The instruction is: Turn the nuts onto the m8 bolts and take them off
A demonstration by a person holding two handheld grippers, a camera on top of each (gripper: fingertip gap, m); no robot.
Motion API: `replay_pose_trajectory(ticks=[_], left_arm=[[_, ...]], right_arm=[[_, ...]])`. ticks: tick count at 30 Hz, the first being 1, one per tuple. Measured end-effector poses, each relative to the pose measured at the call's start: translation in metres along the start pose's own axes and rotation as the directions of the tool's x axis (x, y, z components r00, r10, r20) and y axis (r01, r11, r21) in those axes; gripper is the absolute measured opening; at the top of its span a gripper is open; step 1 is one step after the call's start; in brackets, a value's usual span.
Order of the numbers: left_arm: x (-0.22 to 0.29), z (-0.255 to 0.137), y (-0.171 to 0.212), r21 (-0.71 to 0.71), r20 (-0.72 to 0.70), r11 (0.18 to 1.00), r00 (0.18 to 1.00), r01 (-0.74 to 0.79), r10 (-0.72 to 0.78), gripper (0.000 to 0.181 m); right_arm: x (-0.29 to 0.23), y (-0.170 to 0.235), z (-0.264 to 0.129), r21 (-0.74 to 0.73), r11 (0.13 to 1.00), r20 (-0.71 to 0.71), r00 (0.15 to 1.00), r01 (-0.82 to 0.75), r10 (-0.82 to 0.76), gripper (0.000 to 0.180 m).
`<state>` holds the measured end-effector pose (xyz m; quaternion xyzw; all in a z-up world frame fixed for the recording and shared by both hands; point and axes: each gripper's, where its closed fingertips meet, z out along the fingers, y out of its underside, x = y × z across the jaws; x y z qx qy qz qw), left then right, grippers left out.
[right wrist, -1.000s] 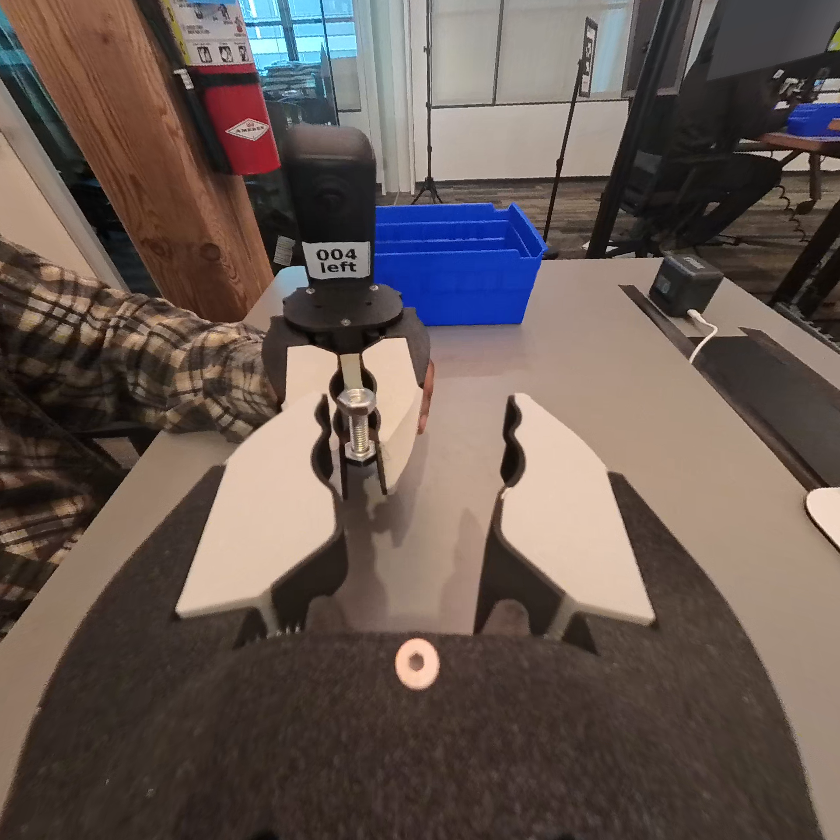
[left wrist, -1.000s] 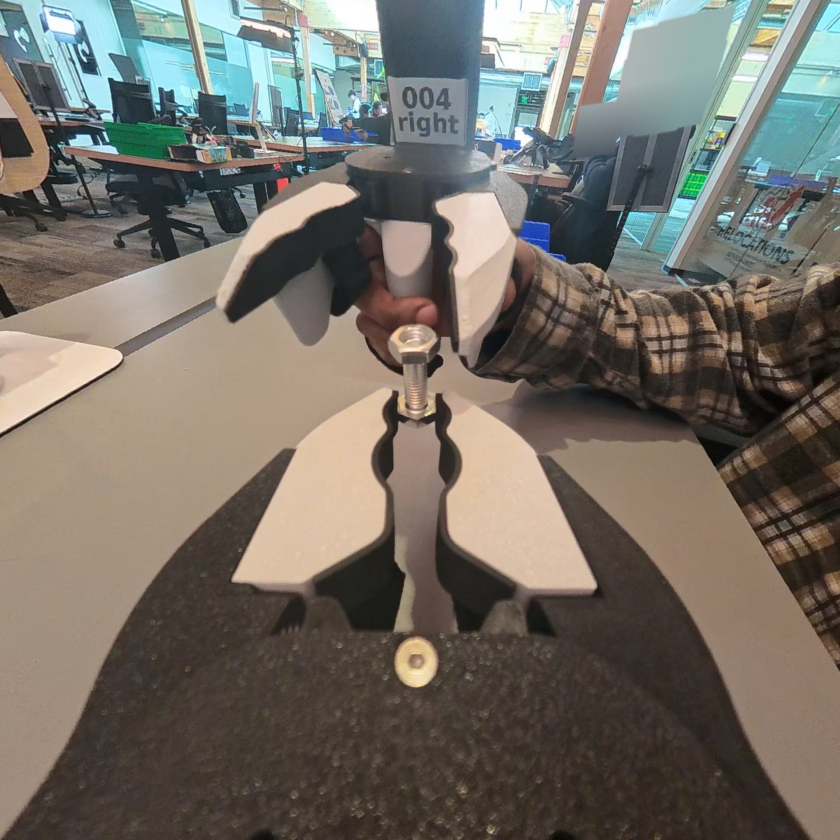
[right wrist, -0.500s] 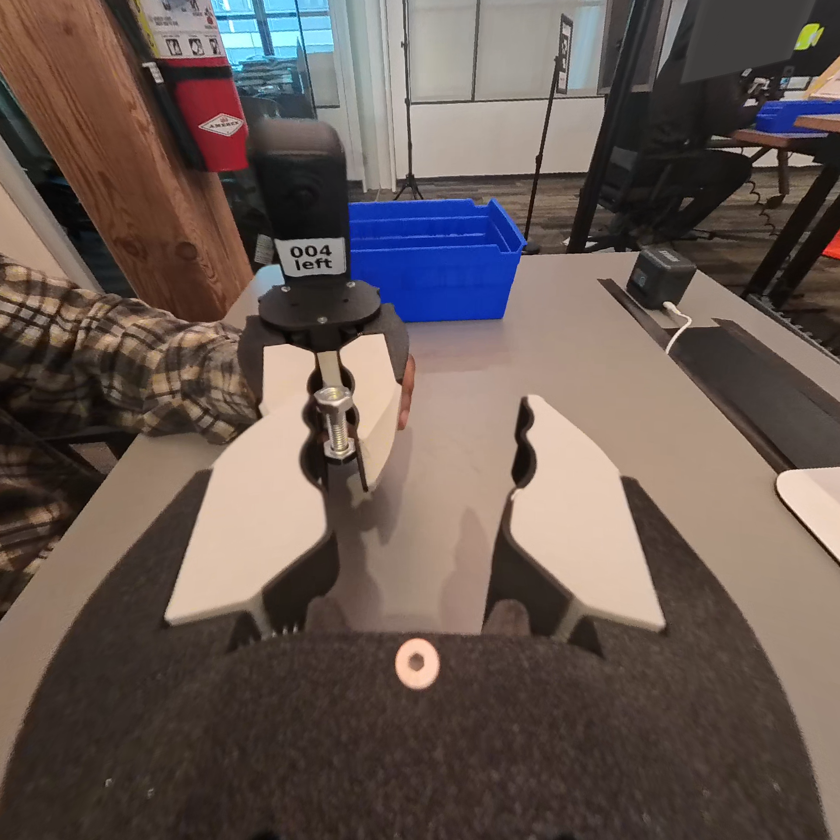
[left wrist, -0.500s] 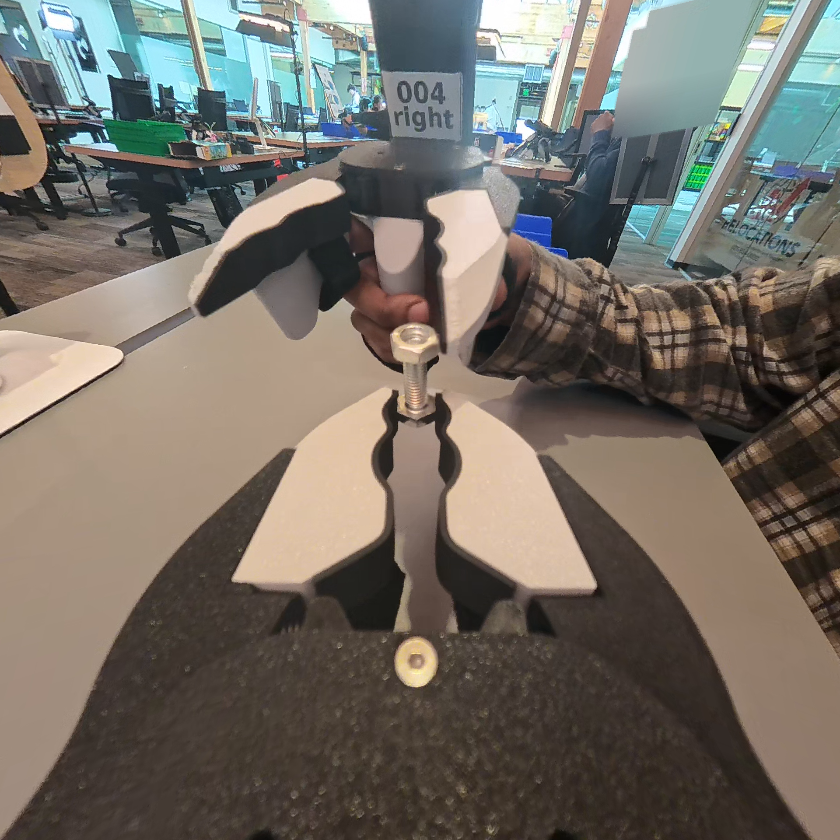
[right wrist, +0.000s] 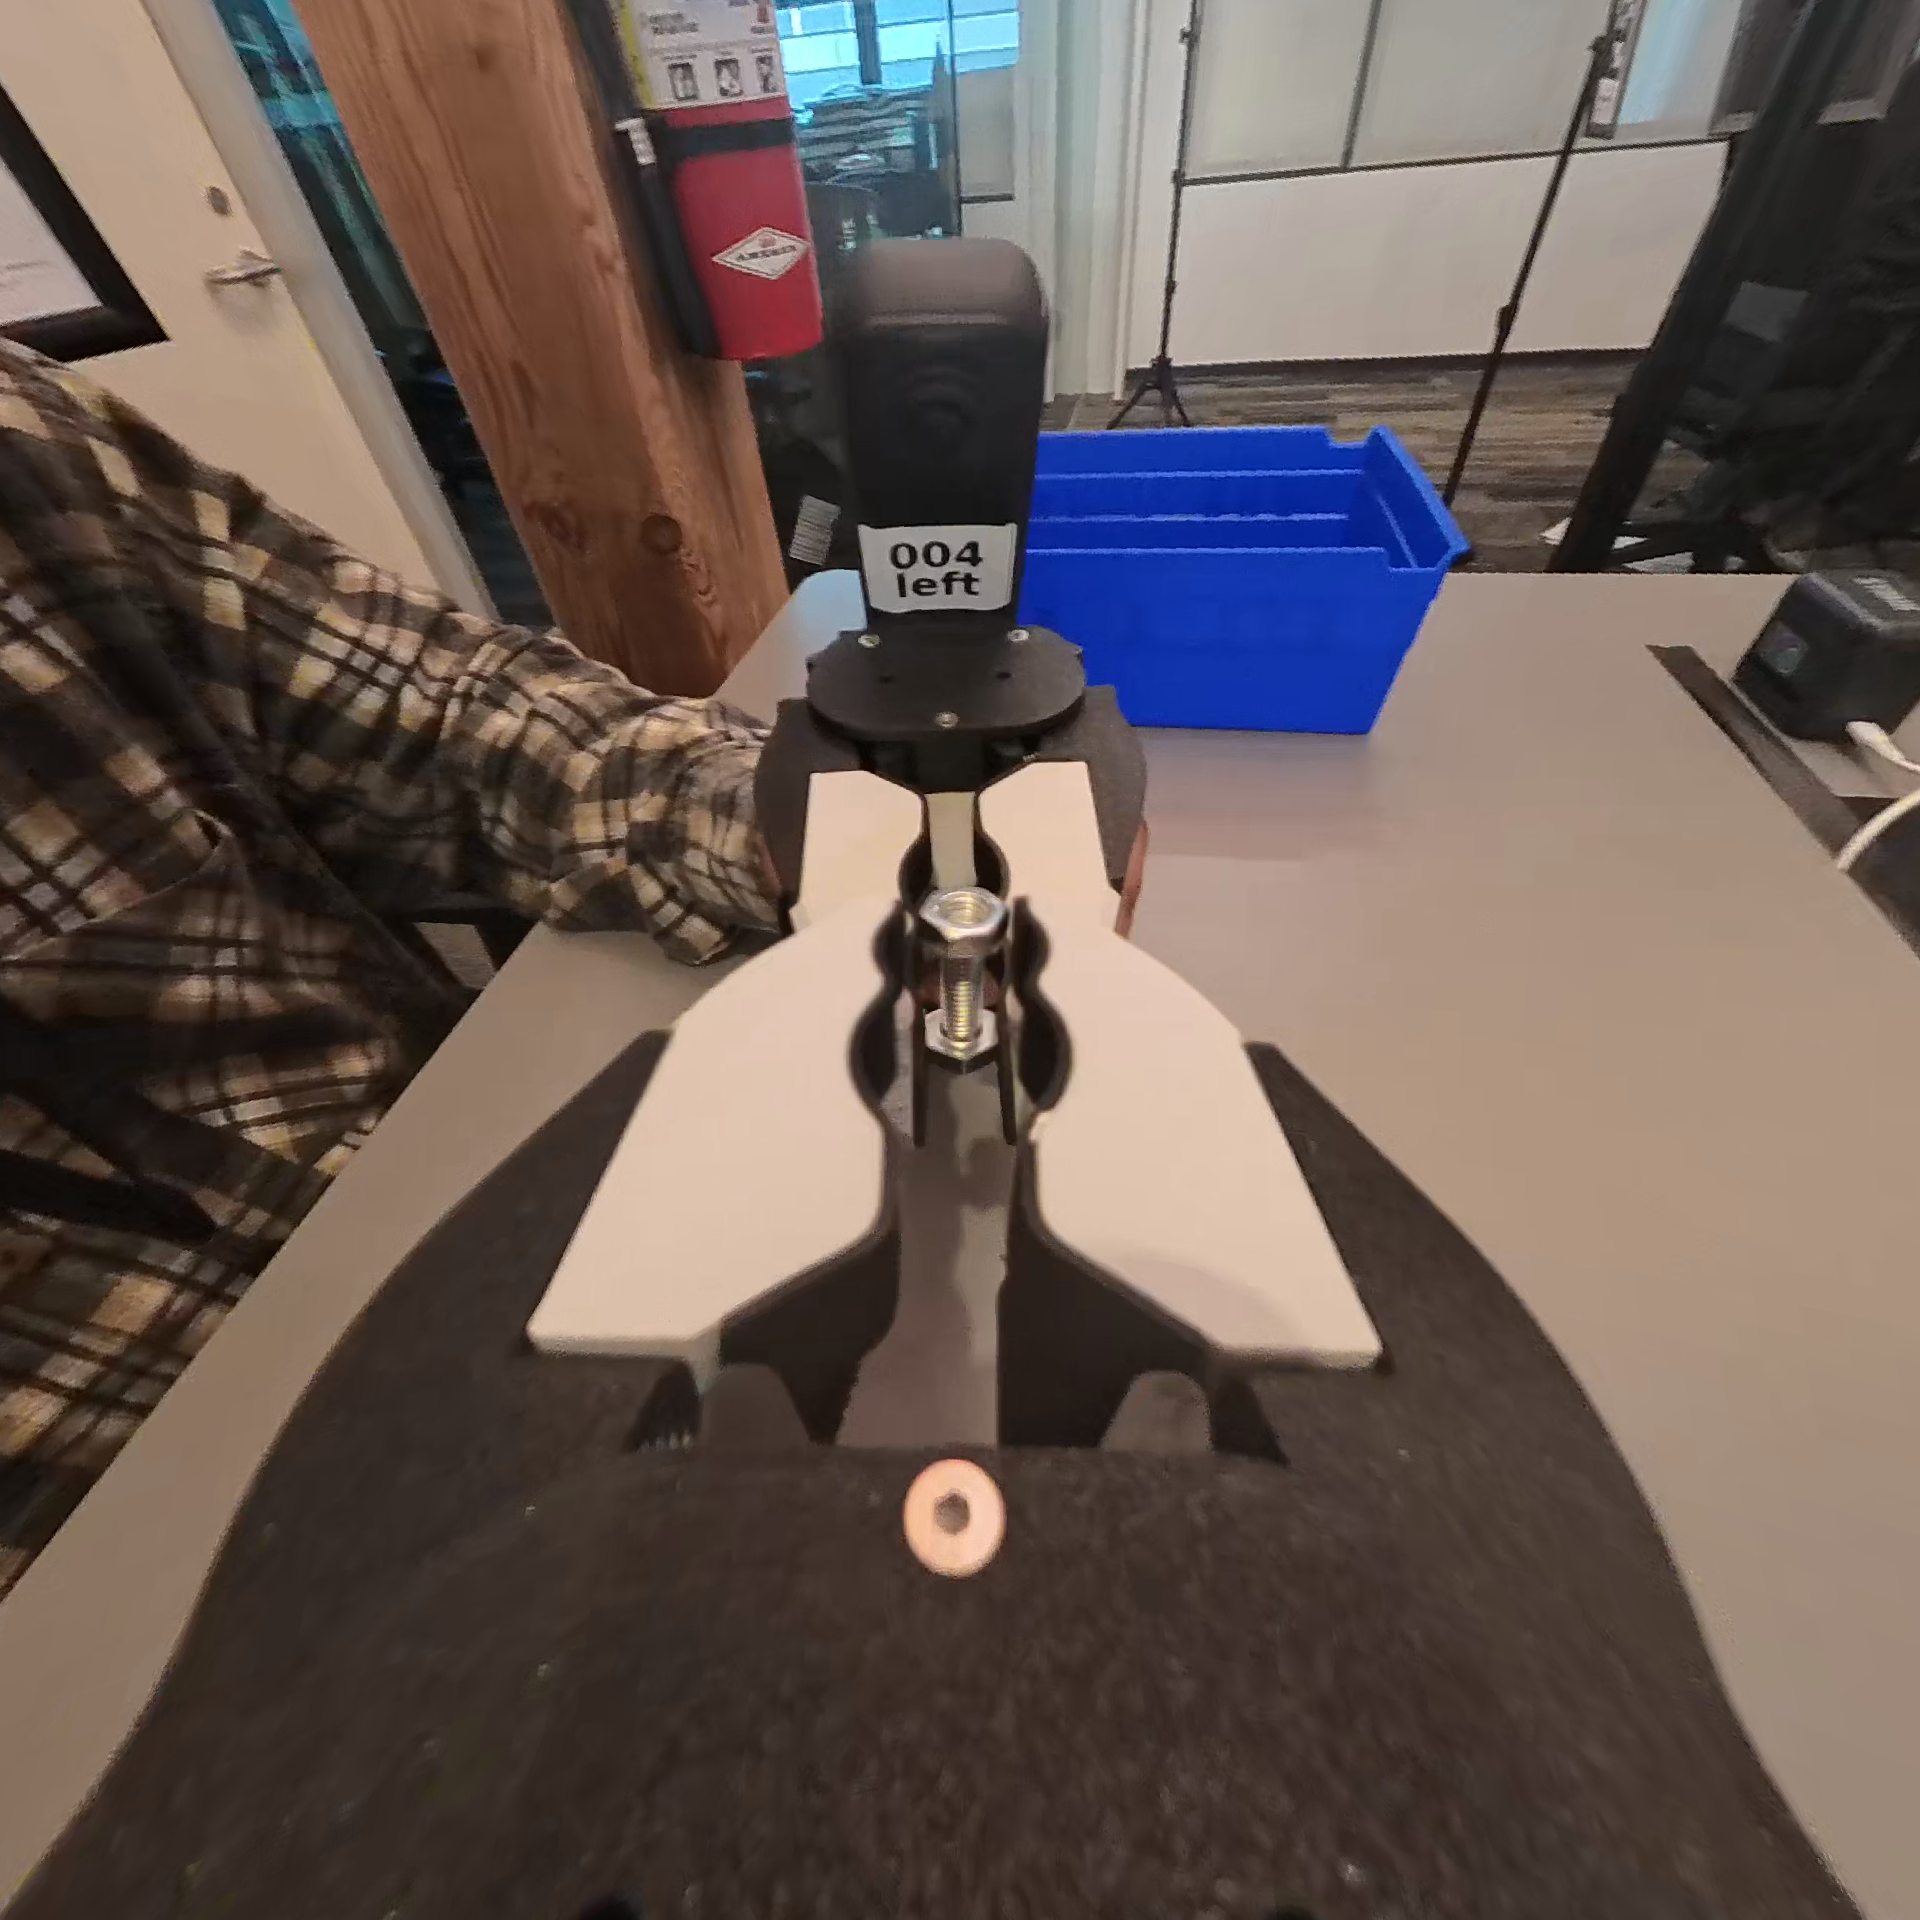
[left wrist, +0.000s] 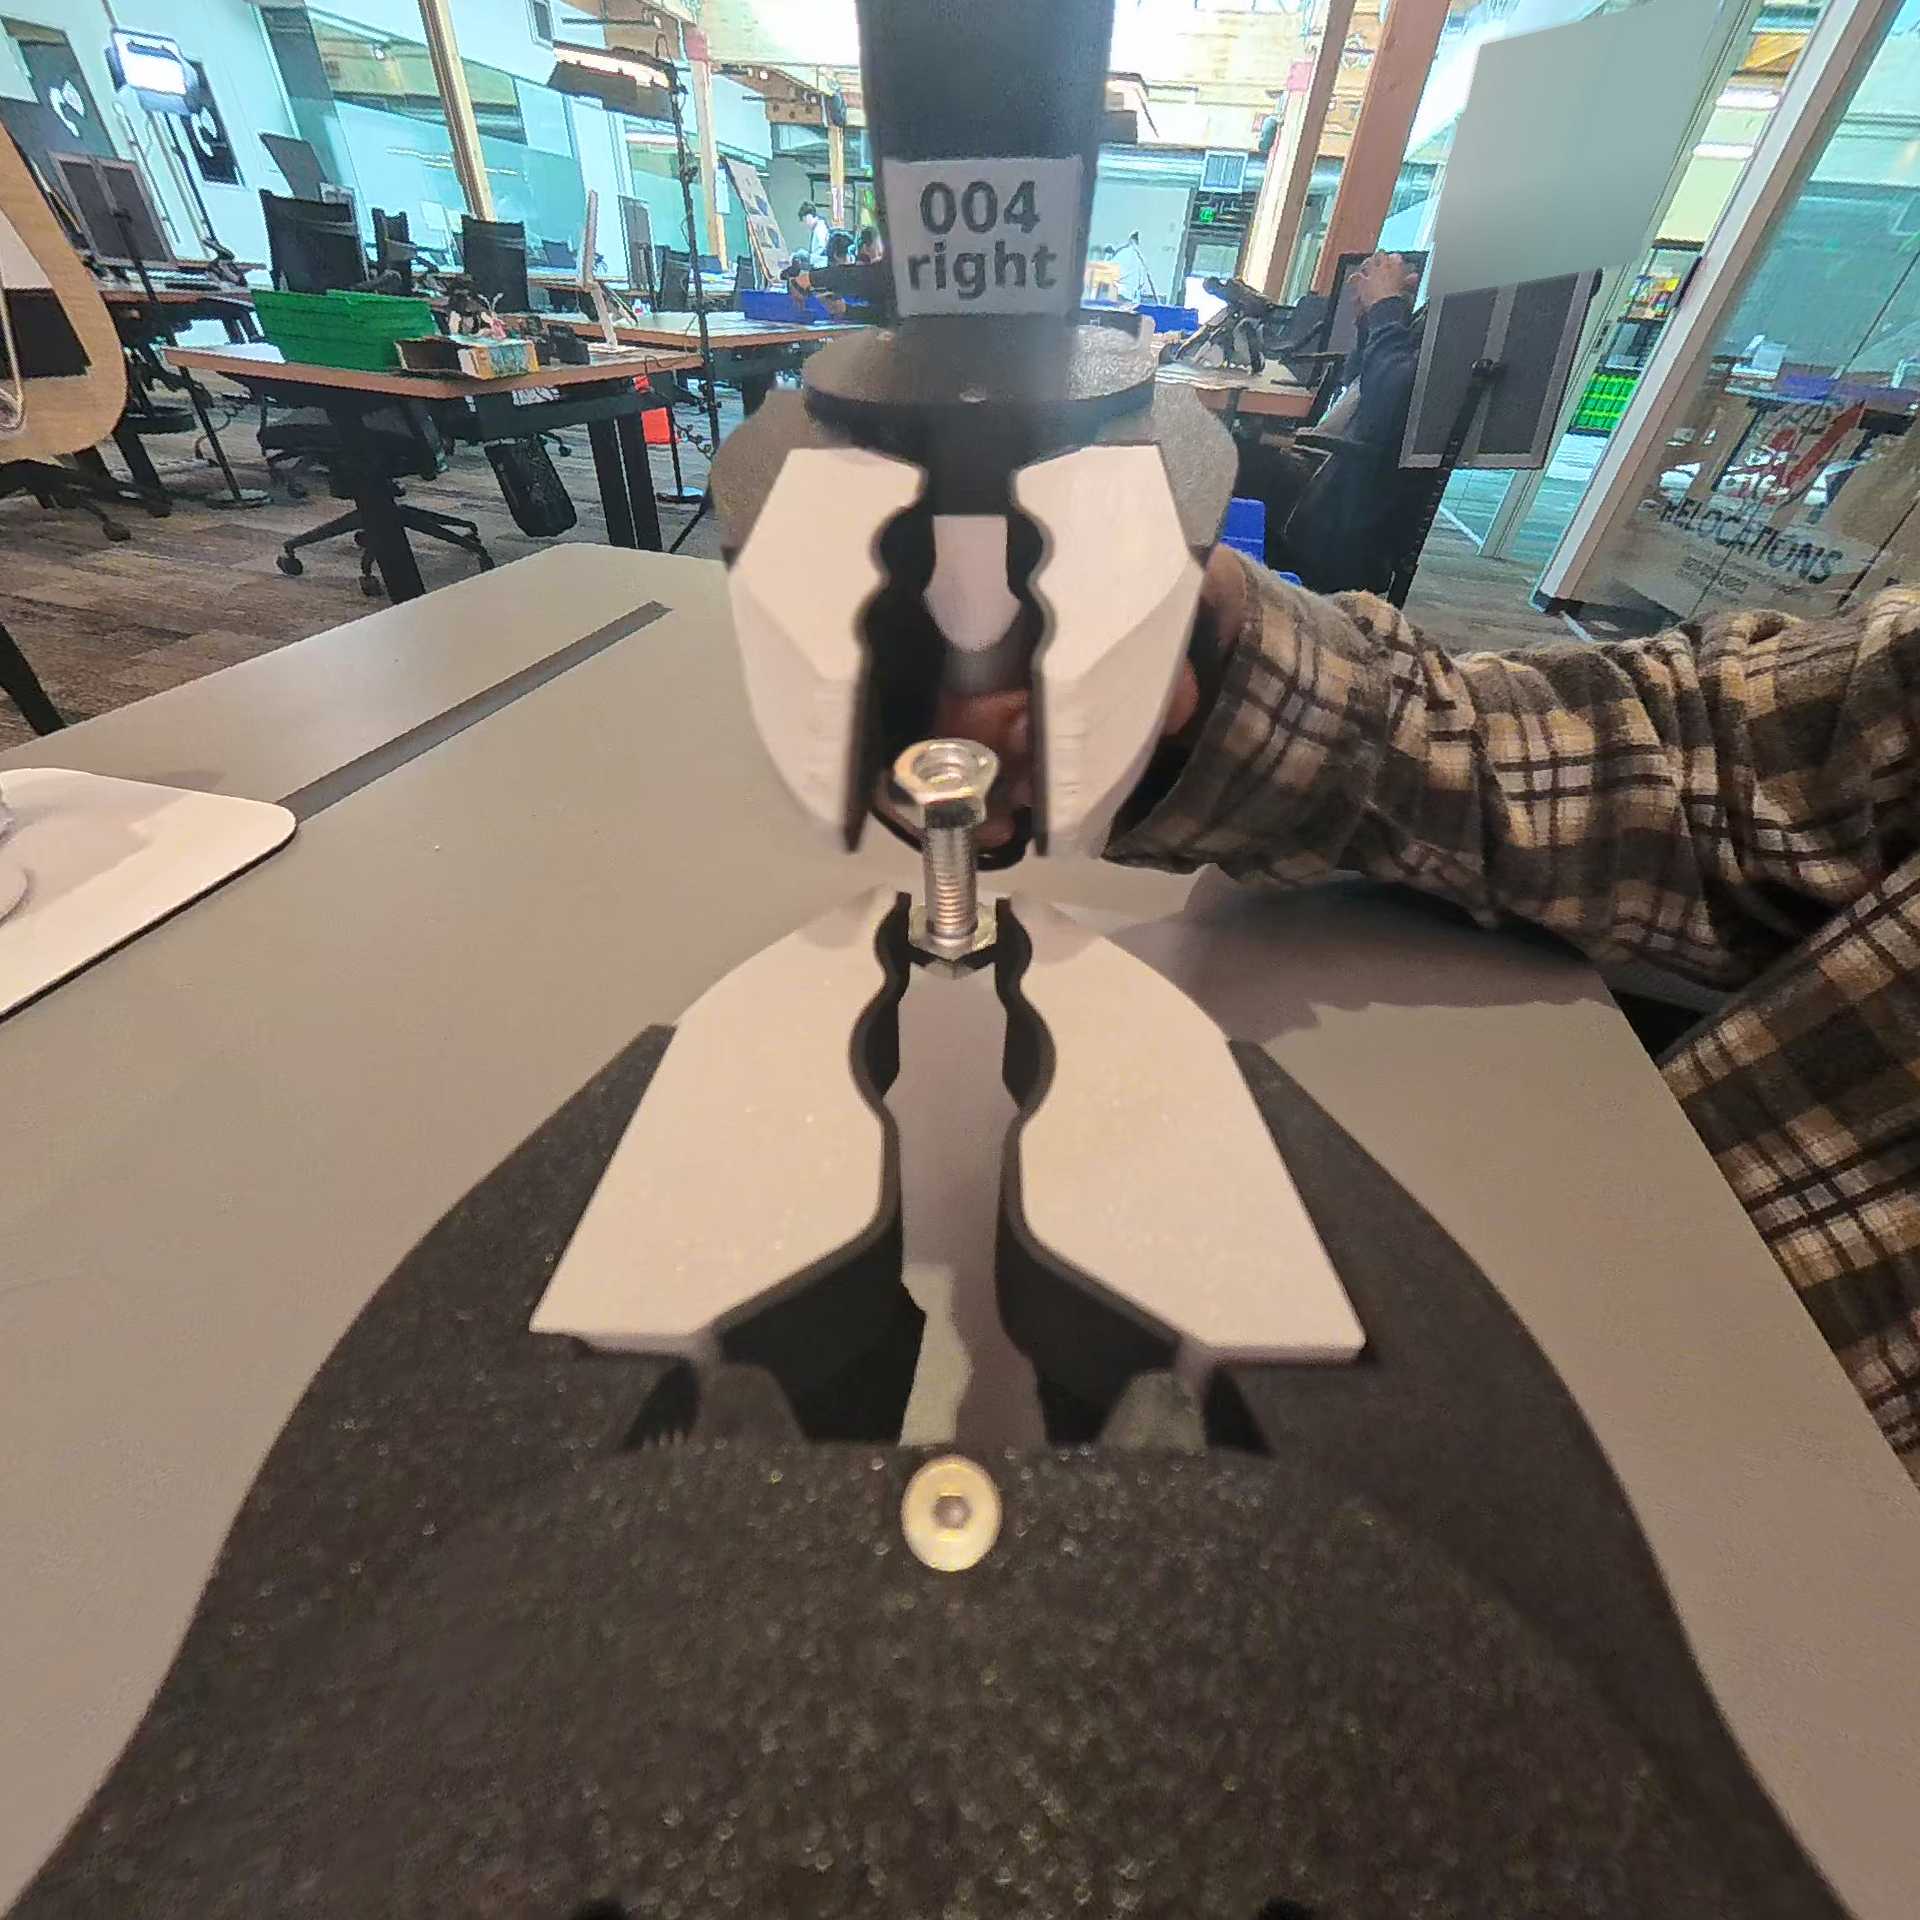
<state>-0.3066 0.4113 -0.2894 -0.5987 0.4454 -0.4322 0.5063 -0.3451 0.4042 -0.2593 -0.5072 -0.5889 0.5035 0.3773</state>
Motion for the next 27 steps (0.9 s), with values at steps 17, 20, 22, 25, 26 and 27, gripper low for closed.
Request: replay_pose_trajectory(ticks=[17, 20, 22, 25, 26, 27], left_arm=[[0.002, 0.001, 0.0, -0.011, 0.005, 1.0, 1.0, -0.023, 0.023, 0.014], [0.001, 0.0, 0.0, -0.008, 0.016, 1.0, 0.999, -0.029, 0.029, 0.015], [0.001, 0.001, 0.001, -0.004, 0.013, 1.0, 1.0, -0.02, 0.02, 0.015], [0.004, 0.003, 0.002, -0.012, 0.011, 0.999, 0.999, -0.031, 0.031, 0.015], [0.005, 0.004, 0.001, -0.016, 0.011, 0.999, 0.999, -0.041, 0.041, 0.015], [0.006, 0.004, 0.001, -0.019, 0.012, 0.999, 0.999, -0.051, 0.051, 0.015]], right_arm=[[0.007, -0.06, -0.046, 0.258, 0.965, -0.186, 0.982, 0.045, 0.004, 0.015], [-0.008, -0.078, -0.08, 0.279, 0.955, -0.327, 0.945, 0.1, -0.004, 0.015], [-0.021, -0.079, -0.116, 0.246, 0.961, -0.444, 0.896, 0.128, -0.006, 0.015], [-0.036, -0.056, -0.199, 0.107, 0.99, -0.667, 0.745, 0.092, 0.003, 0.015], [-0.042, -0.042, -0.235, 0.053, 0.997, -0.746, 0.666, 0.053, 0.004, 0.015], [-0.048, -0.026, -0.274, 0.01, 1.0, -0.819, 0.574, -0.004, 0.01, 0.015]])
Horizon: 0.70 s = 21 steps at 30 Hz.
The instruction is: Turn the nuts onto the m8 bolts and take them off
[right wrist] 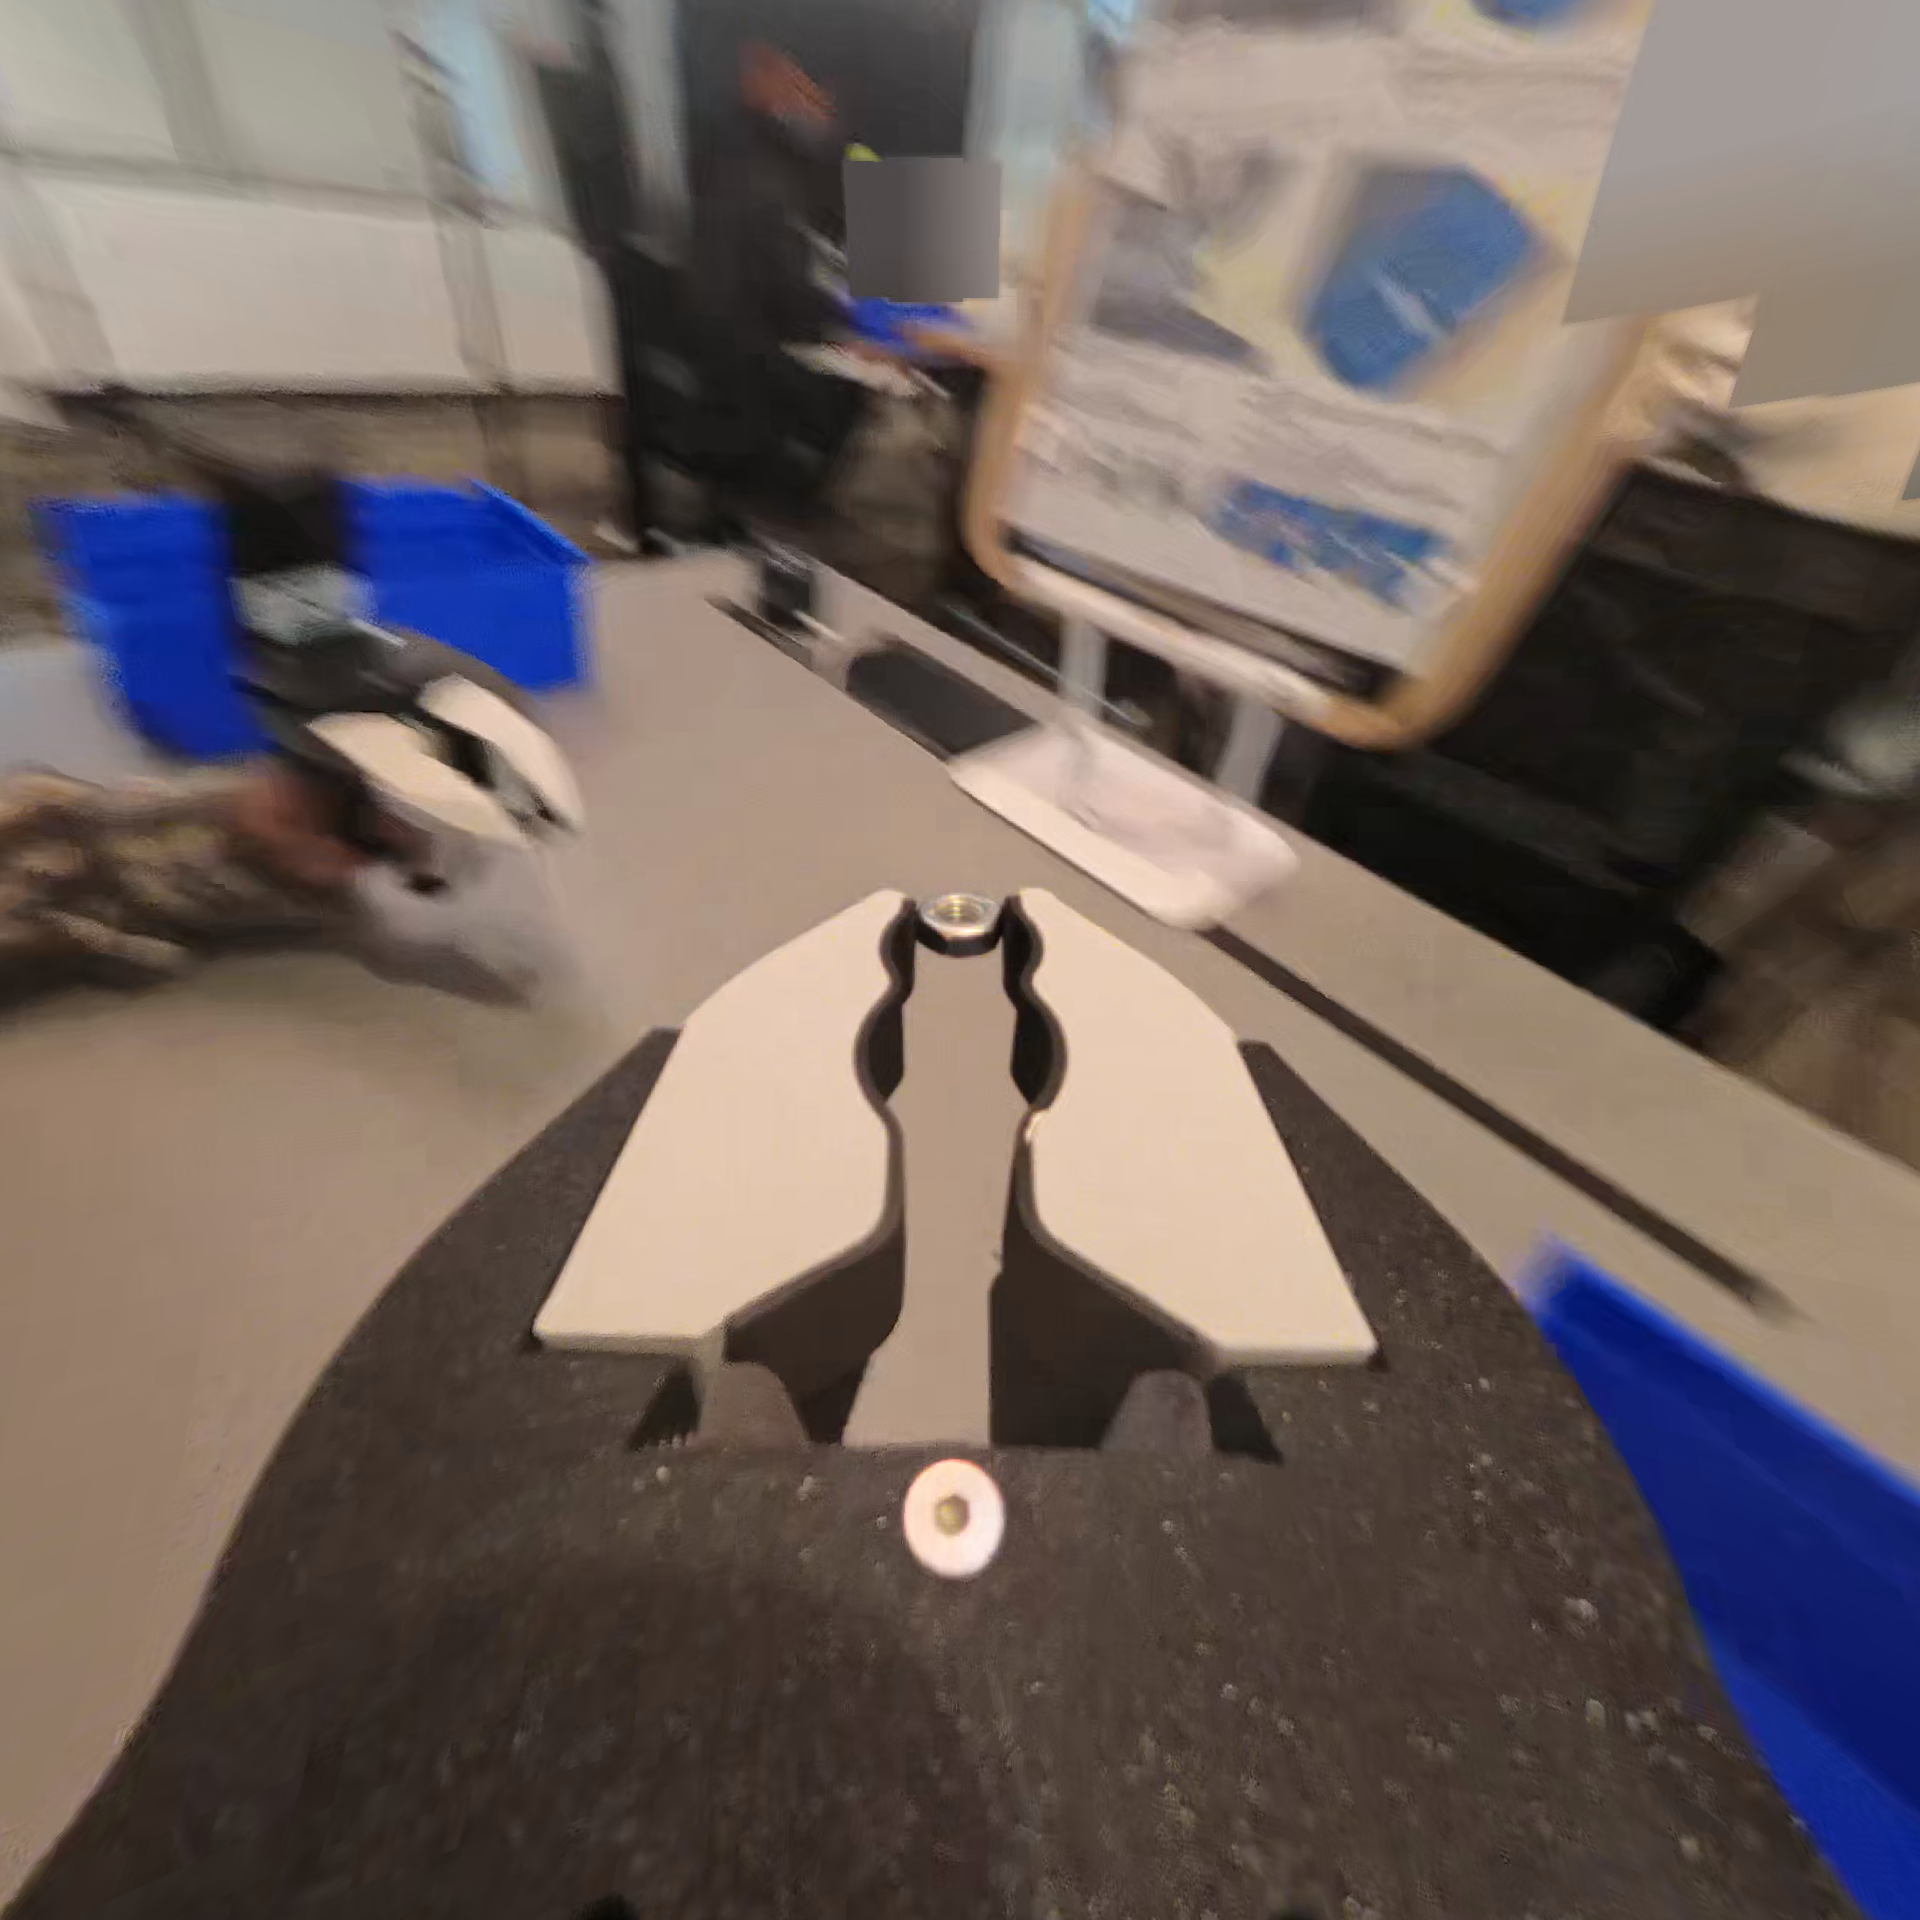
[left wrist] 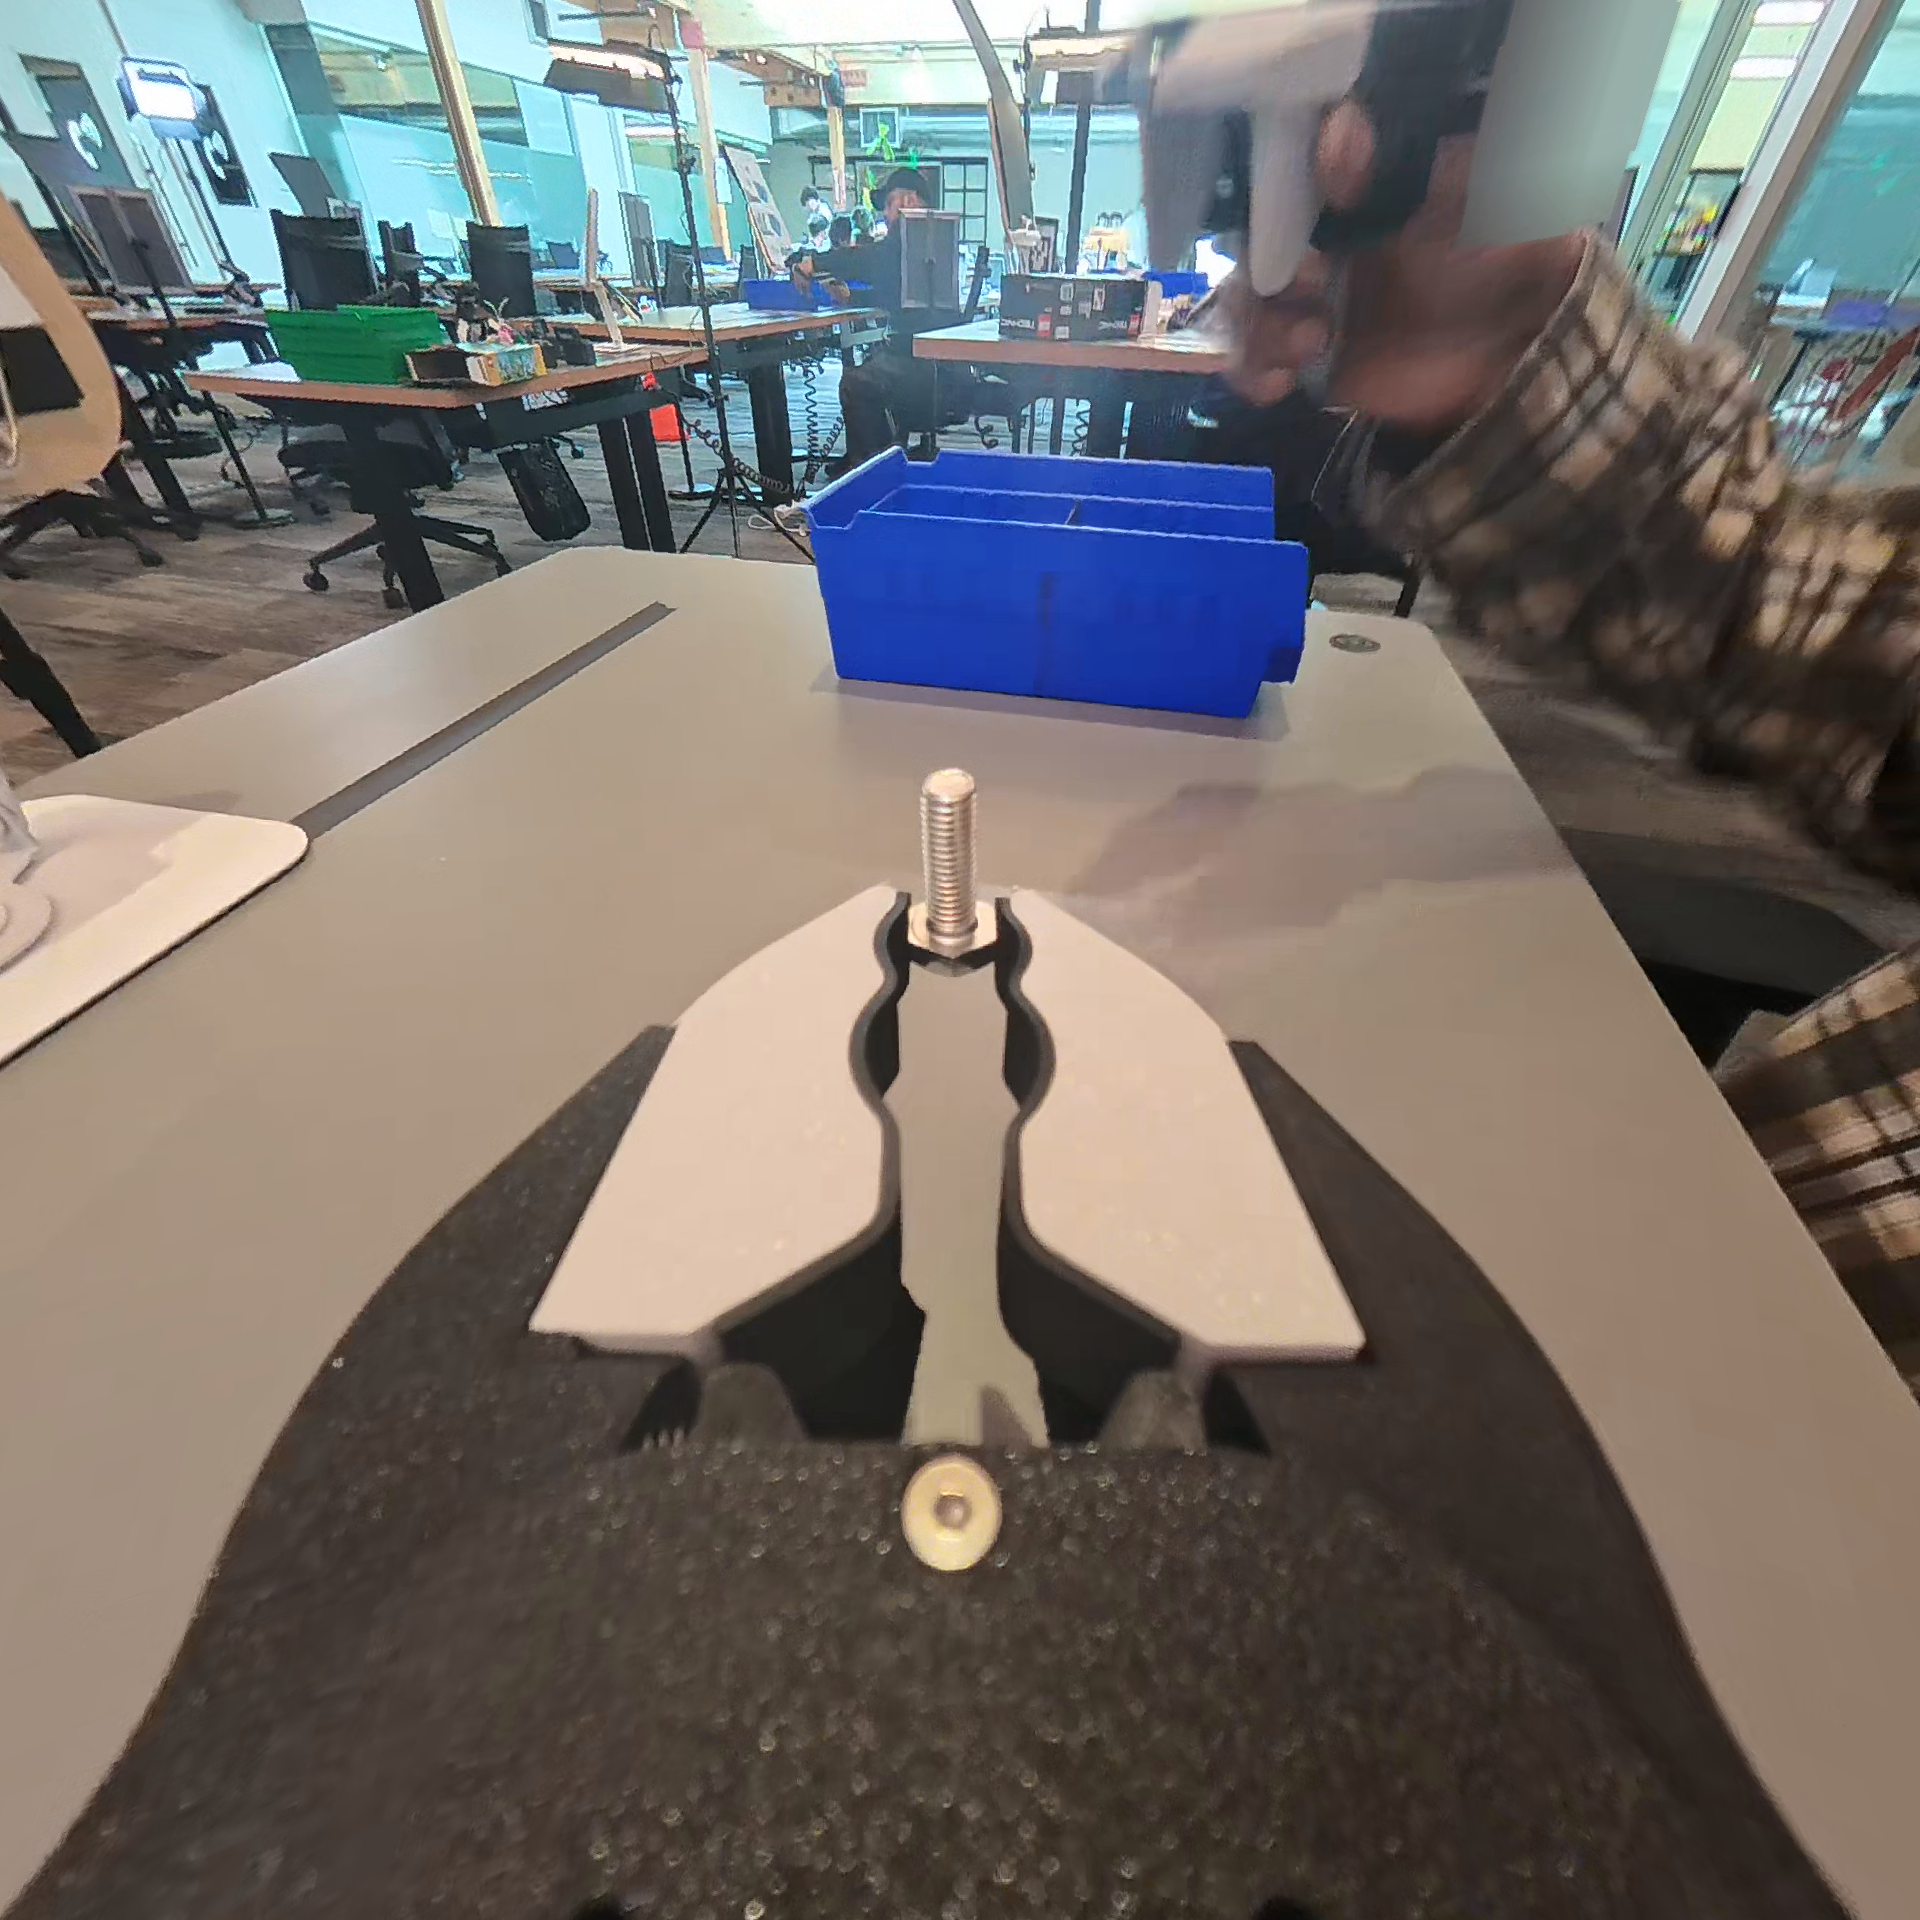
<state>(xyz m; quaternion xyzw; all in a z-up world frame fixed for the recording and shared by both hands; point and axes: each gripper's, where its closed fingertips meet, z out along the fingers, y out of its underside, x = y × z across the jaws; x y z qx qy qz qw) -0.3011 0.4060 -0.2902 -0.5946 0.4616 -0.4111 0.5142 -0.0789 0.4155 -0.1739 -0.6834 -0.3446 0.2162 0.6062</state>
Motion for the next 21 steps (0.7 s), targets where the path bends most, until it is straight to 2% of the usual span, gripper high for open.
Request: replay_pose_trajectory(ticks=[3, 5, 8, 12, 15, 17, 21], left_arm=[[0.003, 0.002, -0.001, -0.006, 0.0, 1.0, 1.0, -0.019, 0.019, 0.015], [0.004, 0.003, -0.002, -0.006, 0.0, 1.0, 1.0, -0.021, 0.021, 0.015], [0.004, 0.004, 0.0, -0.01, 0.004, 1.0, 1.0, -0.022, 0.022, 0.015], [0.003, 0.003, 0.0, -0.01, 0.008, 1.0, 1.0, -0.022, 0.022, 0.015], [0.003, 0.003, 0.001, -0.01, 0.008, 1.0, 1.0, -0.018, 0.019, 0.015], [0.003, 0.003, 0.001, -0.009, 0.006, 1.0, 1.0, -0.016, 0.016, 0.015], [0.003, 0.003, 0.001, -0.006, 0.004, 1.0, 1.0, -0.013, 0.013, 0.014]], right_arm=[[0.079, 0.06, -0.089, -0.209, 0.975, -0.318, 0.948, -0.074, 0.004, 0.015], [0.11, 0.104, -0.135, -0.277, 0.943, -0.437, 0.898, -0.186, 0.049, 0.015], [0.12, 0.163, -0.166, -0.36, 0.876, -0.481, 0.868, -0.322, 0.121, 0.016], [0.118, 0.209, -0.175, -0.465, 0.812, -0.476, 0.873, -0.351, 0.105, 0.016], [0.117, 0.216, -0.174, -0.456, 0.813, -0.459, 0.879, -0.362, 0.134, 0.025], [0.119, 0.204, -0.173, -0.426, 0.835, -0.451, 0.882, -0.349, 0.139, 0.03], [0.112, 0.135, -0.157, -0.249, 0.937, -0.408, 0.904, -0.244, 0.127, 0.035]])
